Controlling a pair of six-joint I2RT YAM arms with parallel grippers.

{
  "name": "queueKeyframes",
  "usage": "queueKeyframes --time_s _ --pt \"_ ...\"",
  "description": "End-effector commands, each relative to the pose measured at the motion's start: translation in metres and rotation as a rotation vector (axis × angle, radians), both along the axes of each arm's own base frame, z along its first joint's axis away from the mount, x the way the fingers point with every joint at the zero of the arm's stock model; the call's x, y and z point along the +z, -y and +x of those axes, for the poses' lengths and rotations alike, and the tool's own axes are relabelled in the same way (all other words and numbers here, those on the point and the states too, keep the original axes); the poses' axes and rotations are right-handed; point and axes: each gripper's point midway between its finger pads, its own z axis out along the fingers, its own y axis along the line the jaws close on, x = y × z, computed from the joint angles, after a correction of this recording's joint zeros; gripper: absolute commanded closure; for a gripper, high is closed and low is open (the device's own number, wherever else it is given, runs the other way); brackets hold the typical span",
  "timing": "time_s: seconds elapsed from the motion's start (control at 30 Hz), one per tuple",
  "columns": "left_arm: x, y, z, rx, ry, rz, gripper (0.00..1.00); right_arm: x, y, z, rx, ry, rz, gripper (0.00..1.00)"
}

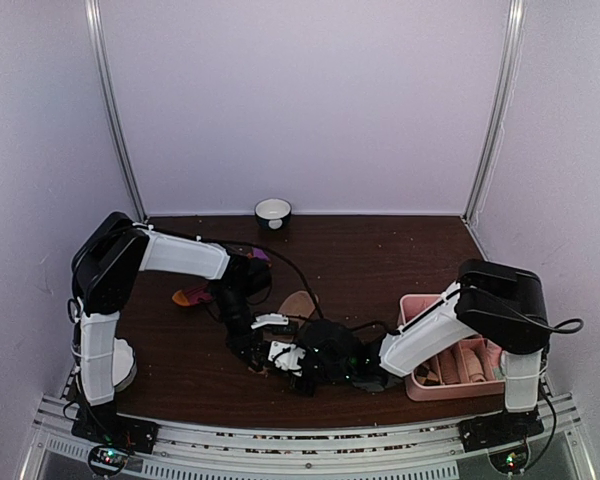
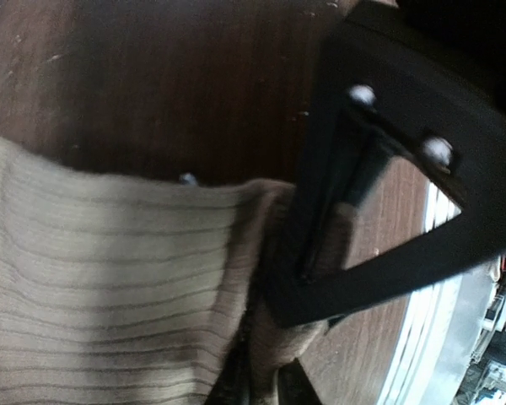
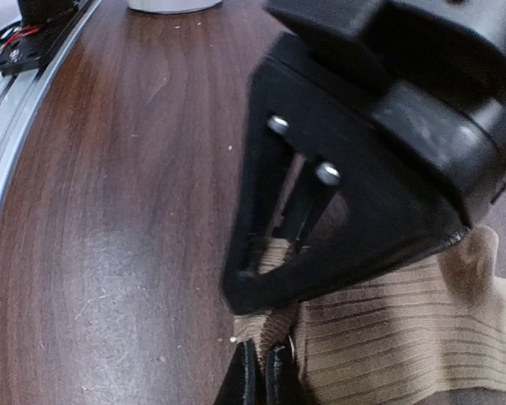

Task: Roll the socks
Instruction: Roll the sock at the center of the board.

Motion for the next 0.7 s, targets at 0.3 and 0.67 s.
queueKeyframes --time_s 0.3,0.67 --pt "0.026 -0.010 0.038 0.051 0.378 -0.093 0.58 -0.025 0.015 -0.005 -0.066 -0.325 0.010 1.00" --pt "0.141 -0.036 0.096 0.329 0.638 -0.380 0.31 -0.034 0.027 -0.001 -0.100 -0.411 -0.051 1.00"
